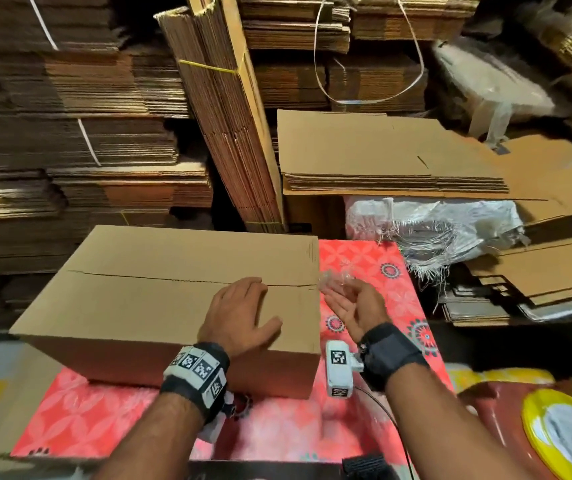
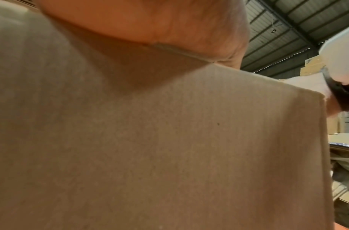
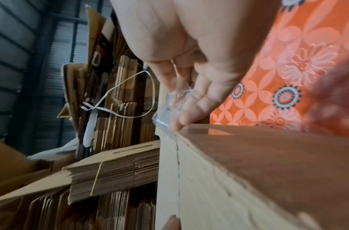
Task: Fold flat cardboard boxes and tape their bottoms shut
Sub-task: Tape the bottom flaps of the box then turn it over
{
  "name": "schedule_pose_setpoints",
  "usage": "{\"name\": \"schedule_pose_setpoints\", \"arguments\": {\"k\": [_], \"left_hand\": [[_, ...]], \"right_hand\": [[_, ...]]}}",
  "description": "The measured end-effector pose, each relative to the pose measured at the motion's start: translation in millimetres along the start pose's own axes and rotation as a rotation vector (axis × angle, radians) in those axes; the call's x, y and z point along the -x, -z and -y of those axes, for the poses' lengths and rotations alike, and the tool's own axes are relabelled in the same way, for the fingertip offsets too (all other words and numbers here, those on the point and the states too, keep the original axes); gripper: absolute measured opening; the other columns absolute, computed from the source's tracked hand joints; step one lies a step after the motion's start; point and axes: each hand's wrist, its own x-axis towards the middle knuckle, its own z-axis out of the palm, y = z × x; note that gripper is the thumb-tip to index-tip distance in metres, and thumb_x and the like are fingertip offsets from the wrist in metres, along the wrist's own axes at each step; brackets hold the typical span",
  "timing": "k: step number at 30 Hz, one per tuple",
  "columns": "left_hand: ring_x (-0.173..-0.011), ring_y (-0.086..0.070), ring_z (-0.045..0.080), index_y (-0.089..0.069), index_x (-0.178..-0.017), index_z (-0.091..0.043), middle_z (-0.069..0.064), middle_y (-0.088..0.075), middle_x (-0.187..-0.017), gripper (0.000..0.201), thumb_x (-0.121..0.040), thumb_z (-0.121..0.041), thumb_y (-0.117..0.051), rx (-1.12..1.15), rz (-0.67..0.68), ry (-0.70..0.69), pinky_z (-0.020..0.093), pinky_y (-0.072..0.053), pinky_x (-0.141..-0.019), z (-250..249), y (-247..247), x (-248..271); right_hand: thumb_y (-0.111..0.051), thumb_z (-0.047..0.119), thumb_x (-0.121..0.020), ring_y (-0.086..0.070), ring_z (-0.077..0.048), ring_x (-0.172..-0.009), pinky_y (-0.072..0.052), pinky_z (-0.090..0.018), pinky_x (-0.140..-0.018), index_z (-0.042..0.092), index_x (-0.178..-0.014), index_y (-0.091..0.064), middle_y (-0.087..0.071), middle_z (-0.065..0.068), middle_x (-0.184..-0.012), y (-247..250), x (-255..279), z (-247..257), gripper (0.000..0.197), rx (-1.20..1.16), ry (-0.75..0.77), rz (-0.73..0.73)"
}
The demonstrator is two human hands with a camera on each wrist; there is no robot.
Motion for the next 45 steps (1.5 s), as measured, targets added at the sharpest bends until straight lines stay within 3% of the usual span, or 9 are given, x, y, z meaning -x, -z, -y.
{"name": "schedule_pose_setpoints", "arguments": {"k": [7,14,20,24,27,31,35,40,45], "left_hand": [[-0.14,-0.038,0.019,-0.048,-0.144,-0.021,-0.002,-0.042,-0.154,0.086,-0.076,-0.073,-0.035,0.018,0.0,0.005,0.038,-0.024,-0.117,-1.8,1.7,1.0],[-0.14,-0.038,0.021,-0.047,-0.144,-0.019,0.001,-0.042,-0.154,0.089,-0.074,-0.073,-0.034,0.002,-0.009,-0.005,0.04,-0.024,-0.118,-8.0,5.1,0.0],[-0.152,-0.016,0.019,-0.026,-0.156,-0.02,0.002,-0.019,-0.166,0.104,-0.071,-0.08,-0.03,-0.057,0.118,-0.051,0.05,-0.012,-0.124,-56.9,-8.8,-7.0],[-0.156,-0.006,0.023,-0.013,-0.16,-0.016,0.005,-0.006,-0.17,0.113,-0.07,-0.082,-0.023,-0.131,0.165,-0.056,0.05,-0.006,-0.125,-66.7,-12.1,-9.2],[-0.156,-0.003,0.023,-0.009,-0.161,-0.016,0.005,-0.003,-0.17,0.113,-0.072,-0.084,-0.025,-0.138,0.182,-0.059,0.05,-0.006,-0.125,-67.2,-12.2,-12.4],[-0.157,0.001,0.02,-0.006,-0.162,-0.016,0.002,0.002,-0.171,0.111,-0.077,-0.083,-0.03,-0.115,0.212,-0.093,0.05,-0.002,-0.125,-83.2,-16.7,-20.8],[-0.156,-0.004,0.019,-0.011,-0.162,-0.016,0.0,-0.004,-0.171,0.12,-0.065,-0.088,-0.013,-0.113,0.203,-0.079,0.048,-0.006,-0.125,-98.4,-24.4,-36.8],[-0.154,-0.013,0.02,-0.021,-0.159,-0.018,0.001,-0.013,-0.169,0.116,-0.066,-0.088,-0.014,-0.143,0.165,-0.065,0.05,-0.014,-0.123,-98.8,-30.9,-46.0],[-0.153,-0.016,0.022,-0.025,-0.157,-0.016,0.002,-0.017,-0.168,0.114,-0.07,-0.087,-0.014,-0.16,0.147,-0.056,0.051,-0.017,-0.121,-104.2,-31.1,-50.8]], "right_hand": [[-0.05,0.007,-0.096,-0.063,-0.012,-0.057,-0.039,-0.02,-0.043,-0.006,-0.119,-0.061,-0.074,-0.018,-0.098,5.0,-10.2,-19.9,0.029,0.332,-0.038,-0.017],[-0.068,0.022,-0.087,-0.063,-0.023,-0.073,-0.057,-0.039,-0.069,0.022,-0.078,-0.071,-0.073,-0.006,-0.085,4.9,-17.4,-21.7,0.01,0.702,0.208,-0.064],[-0.043,0.034,-0.102,-0.07,-0.024,-0.1,-0.056,-0.044,-0.089,0.015,-0.106,-0.067,-0.077,-0.007,-0.108,-3.6,-3.8,-12.5,0.032,0.449,0.059,0.073],[-0.051,0.063,-0.094,-0.068,-0.019,-0.097,-0.053,-0.042,-0.08,0.014,-0.107,-0.07,-0.074,-0.009,-0.107,-8.1,-2.2,-2.1,0.055,0.618,0.095,0.127],[-0.062,0.046,-0.085,-0.07,-0.027,-0.092,-0.057,-0.047,-0.078,0.012,-0.093,-0.071,-0.075,-0.012,-0.098,-8.0,-8.2,-1.1,0.036,0.805,0.206,0.115],[-0.056,0.013,-0.096,-0.069,-0.008,-0.077,-0.049,-0.02,-0.059,0.021,-0.087,-0.068,-0.072,0.006,-0.083,12.6,-13.5,4.2,0.017,0.573,0.187,0.069],[-0.052,0.011,-0.097,-0.066,-0.014,-0.086,-0.049,-0.019,-0.047,0.021,-0.104,-0.069,-0.071,-0.001,-0.093,65.4,-26.8,0.5,0.02,0.356,0.086,-0.149],[-0.057,0.019,-0.098,-0.063,-0.02,-0.086,-0.044,-0.028,-0.06,0.018,-0.116,-0.068,-0.066,-0.006,-0.102,135.3,-31.2,0.0,0.022,0.452,0.136,-0.241],[-0.056,0.028,-0.099,-0.064,-0.036,-0.108,-0.048,-0.042,-0.087,0.019,-0.128,-0.065,-0.07,-0.013,-0.121,177.2,-18.4,-5.1,0.032,1.439,0.547,-0.319]]}}
